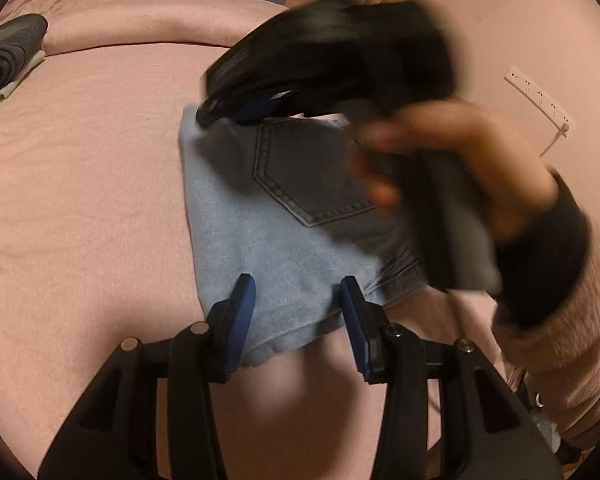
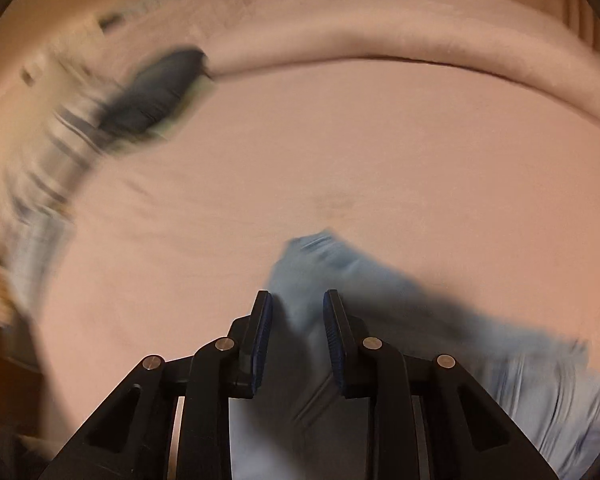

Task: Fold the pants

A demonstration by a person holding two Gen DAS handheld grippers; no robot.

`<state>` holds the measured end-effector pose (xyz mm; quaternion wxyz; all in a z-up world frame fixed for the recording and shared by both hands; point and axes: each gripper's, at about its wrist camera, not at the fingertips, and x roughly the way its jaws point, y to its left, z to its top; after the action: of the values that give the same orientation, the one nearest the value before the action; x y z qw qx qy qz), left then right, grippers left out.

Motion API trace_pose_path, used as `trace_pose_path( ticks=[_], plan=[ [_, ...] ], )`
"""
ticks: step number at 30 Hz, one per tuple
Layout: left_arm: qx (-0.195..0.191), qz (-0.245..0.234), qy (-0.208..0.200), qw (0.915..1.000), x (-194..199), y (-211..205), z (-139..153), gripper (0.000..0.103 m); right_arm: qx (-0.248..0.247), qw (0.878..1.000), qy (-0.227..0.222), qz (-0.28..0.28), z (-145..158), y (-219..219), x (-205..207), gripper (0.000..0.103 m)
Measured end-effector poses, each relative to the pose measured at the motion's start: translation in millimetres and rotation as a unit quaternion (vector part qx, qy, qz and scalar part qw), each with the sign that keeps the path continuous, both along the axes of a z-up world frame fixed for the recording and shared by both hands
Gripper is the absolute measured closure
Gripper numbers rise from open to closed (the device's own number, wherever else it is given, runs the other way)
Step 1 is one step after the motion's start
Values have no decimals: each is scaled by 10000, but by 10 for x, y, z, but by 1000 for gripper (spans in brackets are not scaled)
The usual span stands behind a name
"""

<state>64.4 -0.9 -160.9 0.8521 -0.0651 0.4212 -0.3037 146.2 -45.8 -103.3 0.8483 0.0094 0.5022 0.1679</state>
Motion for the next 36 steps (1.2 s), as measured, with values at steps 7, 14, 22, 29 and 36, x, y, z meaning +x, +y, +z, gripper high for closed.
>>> trace_pose_path(
  ticks=[7, 14, 22, 29, 36],
  plan=[
    [-35, 4, -25, 10000, -62, 16, -14, 58, 259, 9982, 190, -504, -69, -173, 276, 80],
    [-331, 208, 90, 9992, -176, 324, 139, 40, 2158, 9668, -235, -1346, 317, -1127, -289, 53],
    [-1314, 713, 999, 9837, 120, 701, 24, 31, 3102, 9233, -509, -2204, 337, -2250, -1372, 25],
    [-2078, 692, 1910, 9568, 324, 644, -175, 31, 4068, 8793, 370, -2451, -391, -2489, -1810, 25],
    [-2081, 631, 2200, 9509, 516, 498, -63, 31, 3590, 9082, 612, -2062, -306, -2300, -1641, 25]
  ],
)
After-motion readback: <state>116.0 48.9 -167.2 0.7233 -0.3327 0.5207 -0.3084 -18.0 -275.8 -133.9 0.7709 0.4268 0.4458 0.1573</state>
